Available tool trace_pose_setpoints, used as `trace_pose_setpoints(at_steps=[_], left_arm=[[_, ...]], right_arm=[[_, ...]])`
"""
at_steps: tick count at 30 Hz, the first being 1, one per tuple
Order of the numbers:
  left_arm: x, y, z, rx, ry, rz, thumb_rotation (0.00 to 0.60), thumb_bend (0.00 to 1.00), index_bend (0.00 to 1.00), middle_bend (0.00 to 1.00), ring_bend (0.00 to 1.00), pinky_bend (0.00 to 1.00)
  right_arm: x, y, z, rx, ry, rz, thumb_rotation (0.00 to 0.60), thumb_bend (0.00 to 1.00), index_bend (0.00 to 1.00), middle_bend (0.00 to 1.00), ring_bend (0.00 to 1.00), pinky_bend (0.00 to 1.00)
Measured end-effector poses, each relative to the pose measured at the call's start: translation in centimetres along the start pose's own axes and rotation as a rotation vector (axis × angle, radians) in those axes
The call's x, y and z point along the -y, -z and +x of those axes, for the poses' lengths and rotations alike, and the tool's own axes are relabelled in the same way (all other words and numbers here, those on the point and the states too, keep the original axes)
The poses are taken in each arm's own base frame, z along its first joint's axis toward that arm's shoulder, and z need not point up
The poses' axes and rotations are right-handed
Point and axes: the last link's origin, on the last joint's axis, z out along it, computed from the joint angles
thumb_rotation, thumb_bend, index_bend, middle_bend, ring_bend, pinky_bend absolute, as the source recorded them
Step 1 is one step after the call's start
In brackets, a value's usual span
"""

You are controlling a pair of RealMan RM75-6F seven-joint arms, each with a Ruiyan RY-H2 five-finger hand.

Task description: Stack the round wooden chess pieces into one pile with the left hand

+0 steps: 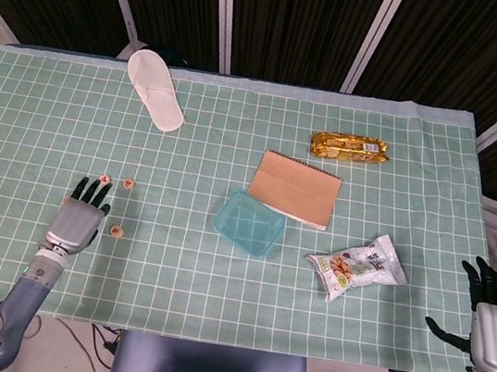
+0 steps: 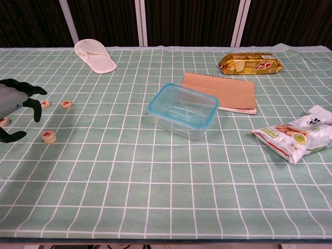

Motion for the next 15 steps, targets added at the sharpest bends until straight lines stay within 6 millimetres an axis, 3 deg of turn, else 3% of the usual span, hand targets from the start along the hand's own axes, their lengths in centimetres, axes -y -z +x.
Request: trace_pose_setpoints(at_steps=[7,15], left_arm=[[2.3,-0.5,0.8,-0.018,0.041,0.029,0.6,0.34,0.37,0.06,0.0,0.05],[4.3,-1.4,-0.2,0.011,0.093,0.081,0.6,0.34,0.36,0.06,0.0,0.05]], right_arm=[[0.1,0.1,-0.1,0.001,0.001,0.003,0.6,0.2,0.11,0.0,0.06,0.0],[0.1,0.1,-0.1,0.004,0.002,-0.001,0.6,0.2,0.11,0.0,0.06,0.0]])
